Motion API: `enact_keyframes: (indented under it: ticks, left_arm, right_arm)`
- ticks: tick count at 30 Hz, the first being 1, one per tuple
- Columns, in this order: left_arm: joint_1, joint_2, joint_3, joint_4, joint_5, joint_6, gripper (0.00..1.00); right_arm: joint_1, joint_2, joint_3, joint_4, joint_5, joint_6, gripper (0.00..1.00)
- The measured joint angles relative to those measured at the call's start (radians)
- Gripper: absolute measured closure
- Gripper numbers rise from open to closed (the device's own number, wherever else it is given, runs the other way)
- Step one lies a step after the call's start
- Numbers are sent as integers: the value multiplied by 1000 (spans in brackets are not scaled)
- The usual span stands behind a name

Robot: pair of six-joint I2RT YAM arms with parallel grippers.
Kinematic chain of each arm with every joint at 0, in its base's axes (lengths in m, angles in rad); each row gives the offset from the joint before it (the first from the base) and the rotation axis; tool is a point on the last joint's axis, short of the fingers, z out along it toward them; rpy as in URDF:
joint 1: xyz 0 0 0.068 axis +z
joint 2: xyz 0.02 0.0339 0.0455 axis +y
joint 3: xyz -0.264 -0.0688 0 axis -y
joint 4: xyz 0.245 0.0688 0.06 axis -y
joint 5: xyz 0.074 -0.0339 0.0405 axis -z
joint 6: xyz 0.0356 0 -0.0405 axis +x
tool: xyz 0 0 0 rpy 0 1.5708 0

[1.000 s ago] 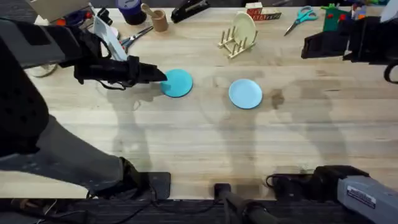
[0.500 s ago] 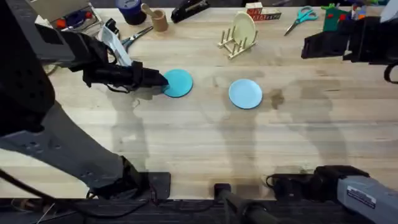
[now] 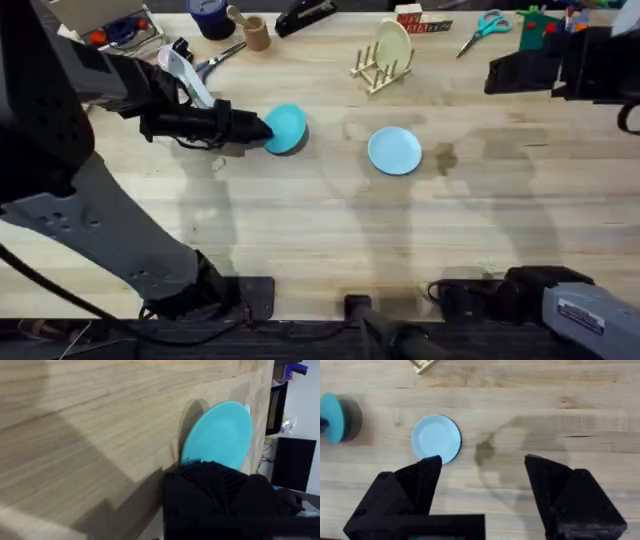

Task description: Pick up the plates from the table one by one and place each into a slot on the dish rack.

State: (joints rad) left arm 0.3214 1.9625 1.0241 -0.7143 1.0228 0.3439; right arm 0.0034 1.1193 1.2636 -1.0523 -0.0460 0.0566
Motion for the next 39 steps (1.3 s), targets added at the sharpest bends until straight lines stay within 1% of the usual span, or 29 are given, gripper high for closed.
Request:
enact_keyframes:
  ticks: [3, 6, 11, 14, 24, 35, 39]
  left_arm:
    - [0, 0, 0, 0, 0, -1, 960]
    - [0, 0, 0, 0, 0, -1, 960]
    - [0, 0, 0, 0, -1, -3, 960]
    - [0, 0, 0, 0, -1, -3, 959]
    - [0, 0, 0, 0, -1, -4, 960]
    - [0, 0, 0, 0, -1, -4, 960]
    - [0, 0, 0, 0, -1, -4, 960]
  right_arm:
    - [0, 0, 0, 0, -6, 0, 5]
    - [5, 0, 0, 0, -39, 0, 5]
    - [61, 6, 1, 12, -126, 25, 5]
    - [102, 35, 3, 35, -186, 40, 5]
    - [260, 213, 3, 232, -290, 134, 5]
    - [455, 465, 3, 489, -311, 230, 6]
    - [508, 549, 3, 573, -314, 263, 6]
